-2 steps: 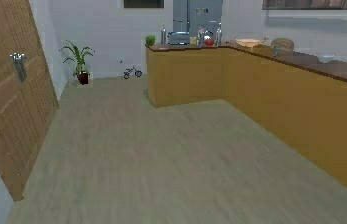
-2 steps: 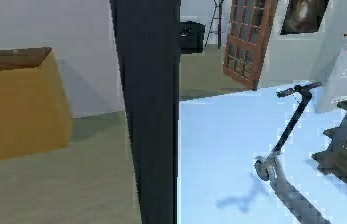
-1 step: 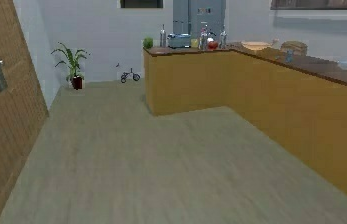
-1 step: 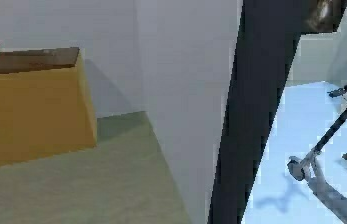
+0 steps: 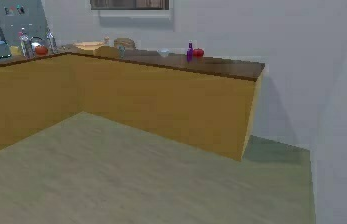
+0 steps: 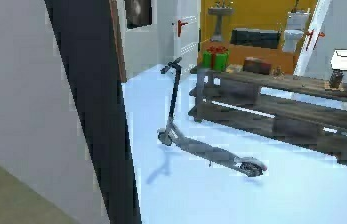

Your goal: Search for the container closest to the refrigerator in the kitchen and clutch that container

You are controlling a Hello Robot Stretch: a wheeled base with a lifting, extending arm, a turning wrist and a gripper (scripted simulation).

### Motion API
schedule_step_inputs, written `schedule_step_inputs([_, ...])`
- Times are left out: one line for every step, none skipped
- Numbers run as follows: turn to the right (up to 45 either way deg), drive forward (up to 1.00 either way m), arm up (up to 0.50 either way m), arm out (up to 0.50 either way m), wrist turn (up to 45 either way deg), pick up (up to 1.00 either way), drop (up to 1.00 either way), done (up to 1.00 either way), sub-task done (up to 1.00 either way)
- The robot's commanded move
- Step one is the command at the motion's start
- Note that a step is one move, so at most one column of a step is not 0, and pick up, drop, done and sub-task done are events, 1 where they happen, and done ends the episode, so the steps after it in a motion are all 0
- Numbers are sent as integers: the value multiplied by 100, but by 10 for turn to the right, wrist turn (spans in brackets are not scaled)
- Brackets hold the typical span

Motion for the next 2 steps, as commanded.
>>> schedule_step_inputs([0,100,0,0,0,0,0,0,0])
schedule_step_inputs([0,35,0,0,0,0,0,0,0])
